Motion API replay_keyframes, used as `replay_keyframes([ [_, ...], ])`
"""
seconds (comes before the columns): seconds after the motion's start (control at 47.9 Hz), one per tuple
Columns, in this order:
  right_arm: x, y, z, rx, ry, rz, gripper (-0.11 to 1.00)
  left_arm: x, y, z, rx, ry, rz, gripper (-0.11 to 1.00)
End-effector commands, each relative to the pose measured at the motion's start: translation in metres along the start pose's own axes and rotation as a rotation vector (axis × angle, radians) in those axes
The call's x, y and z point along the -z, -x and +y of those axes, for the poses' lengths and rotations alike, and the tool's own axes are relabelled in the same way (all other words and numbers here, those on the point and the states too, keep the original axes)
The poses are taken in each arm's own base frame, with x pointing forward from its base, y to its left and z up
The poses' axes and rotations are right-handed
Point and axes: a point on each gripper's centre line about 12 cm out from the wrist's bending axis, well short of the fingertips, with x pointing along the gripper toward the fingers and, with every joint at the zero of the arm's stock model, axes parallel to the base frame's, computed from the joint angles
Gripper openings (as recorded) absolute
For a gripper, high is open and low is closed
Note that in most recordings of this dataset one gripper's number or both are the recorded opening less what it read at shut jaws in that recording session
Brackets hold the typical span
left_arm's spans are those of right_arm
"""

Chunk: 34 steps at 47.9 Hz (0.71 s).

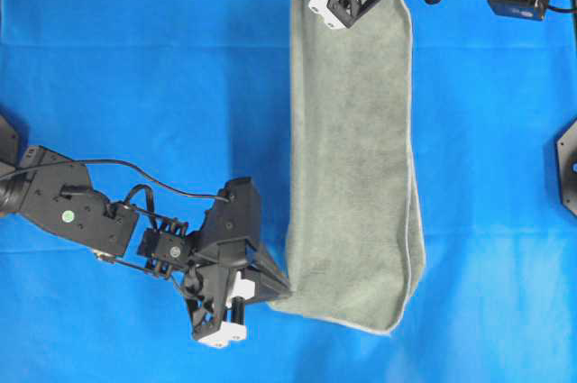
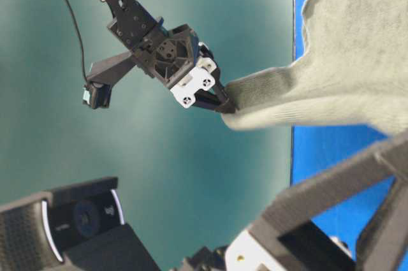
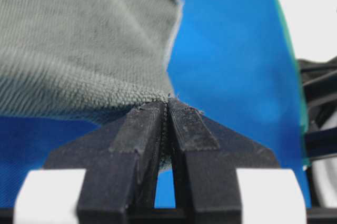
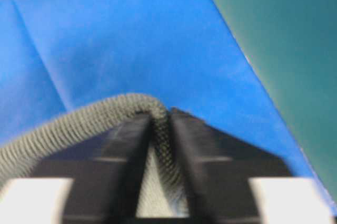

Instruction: Fold a large towel.

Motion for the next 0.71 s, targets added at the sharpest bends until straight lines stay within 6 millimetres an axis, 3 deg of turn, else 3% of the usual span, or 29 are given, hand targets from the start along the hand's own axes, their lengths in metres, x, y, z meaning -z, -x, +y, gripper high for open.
replay_keyframes([
  [0.0,-0.011,0.007,-0.001,0.001,0.011,-0.037,0.49,-0.014,0.010,0.000,0.005,0.007,-0.038,0.05],
  [0.104,-0.010,0.008,0.000,0.000,0.018,-0.032,0.67,-0.016,0.013,0.001,0.003,0.013,-0.040,0.31],
  [0.229,-0.010,0.014,-0.001,0.002,0.022,-0.039,0.64,-0.018,0.024,0.000,-0.012,0.013,-0.008,0.70],
  [0.313,-0.012,0.025,-0.001,0.003,0.023,-0.051,0.64,-0.019,0.036,0.002,-0.035,0.023,0.028,0.85],
  [0.521,-0.020,0.069,-0.002,0.005,0.024,-0.125,0.64,-0.025,0.072,0.005,-0.051,0.028,0.032,0.83],
  [0.688,-0.002,0.102,-0.002,0.001,0.019,-0.151,0.64,-0.038,0.101,0.040,-0.117,0.049,-0.050,0.83],
])
